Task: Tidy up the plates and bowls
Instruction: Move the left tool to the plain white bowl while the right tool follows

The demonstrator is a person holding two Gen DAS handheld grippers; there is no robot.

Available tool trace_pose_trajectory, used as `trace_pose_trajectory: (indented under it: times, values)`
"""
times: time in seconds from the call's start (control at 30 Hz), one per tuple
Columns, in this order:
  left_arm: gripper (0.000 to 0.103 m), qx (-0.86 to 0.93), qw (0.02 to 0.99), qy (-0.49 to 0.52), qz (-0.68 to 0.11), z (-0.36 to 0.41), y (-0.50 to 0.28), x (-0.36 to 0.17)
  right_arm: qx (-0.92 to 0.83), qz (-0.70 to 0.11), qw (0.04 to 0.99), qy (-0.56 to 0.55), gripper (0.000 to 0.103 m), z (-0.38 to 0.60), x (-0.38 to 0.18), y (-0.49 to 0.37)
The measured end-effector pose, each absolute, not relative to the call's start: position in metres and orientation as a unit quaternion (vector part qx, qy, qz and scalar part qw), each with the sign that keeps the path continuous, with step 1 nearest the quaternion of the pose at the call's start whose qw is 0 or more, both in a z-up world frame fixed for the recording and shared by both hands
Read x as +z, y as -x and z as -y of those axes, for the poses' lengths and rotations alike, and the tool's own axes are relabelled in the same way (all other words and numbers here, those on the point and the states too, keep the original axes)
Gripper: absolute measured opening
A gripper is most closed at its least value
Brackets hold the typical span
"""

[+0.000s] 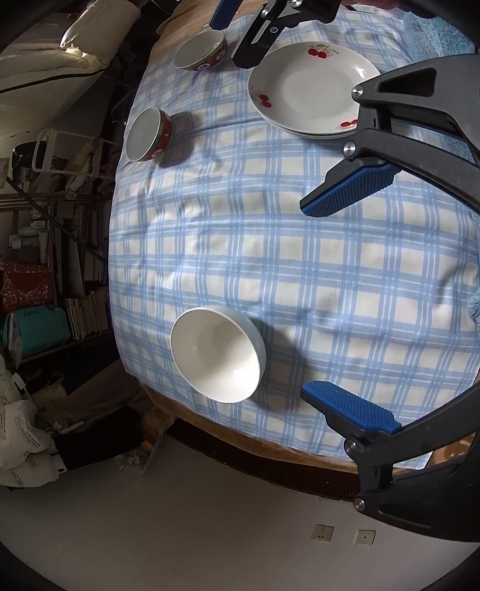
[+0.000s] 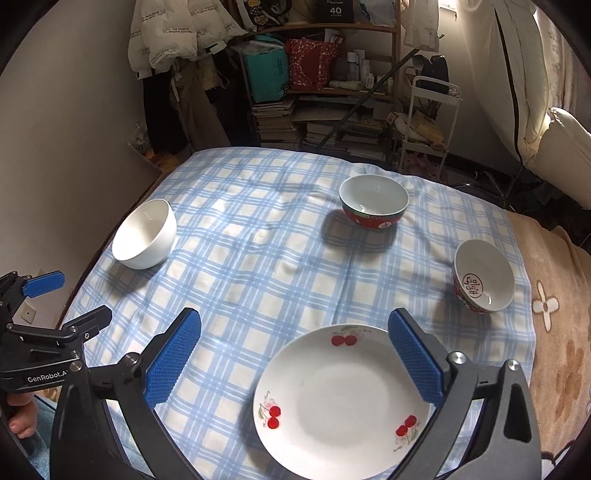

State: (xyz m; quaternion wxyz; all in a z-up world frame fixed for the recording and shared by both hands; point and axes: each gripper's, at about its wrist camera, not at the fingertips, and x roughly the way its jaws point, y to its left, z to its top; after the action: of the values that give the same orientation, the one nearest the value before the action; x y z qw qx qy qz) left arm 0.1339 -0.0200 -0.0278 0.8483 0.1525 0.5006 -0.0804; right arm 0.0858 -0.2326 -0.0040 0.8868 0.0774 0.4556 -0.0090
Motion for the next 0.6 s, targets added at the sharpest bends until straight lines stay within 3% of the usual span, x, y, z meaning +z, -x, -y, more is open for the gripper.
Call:
trace_pose_trajectory:
  times: [0.6]
  values:
    - [0.089, -0.016, 0.881, -0.108, -0.46, -0.046, -0.211, -0.02, 0.035, -0.425, 0.899, -0.102, 0.103, 0.174, 0.005, -0.176]
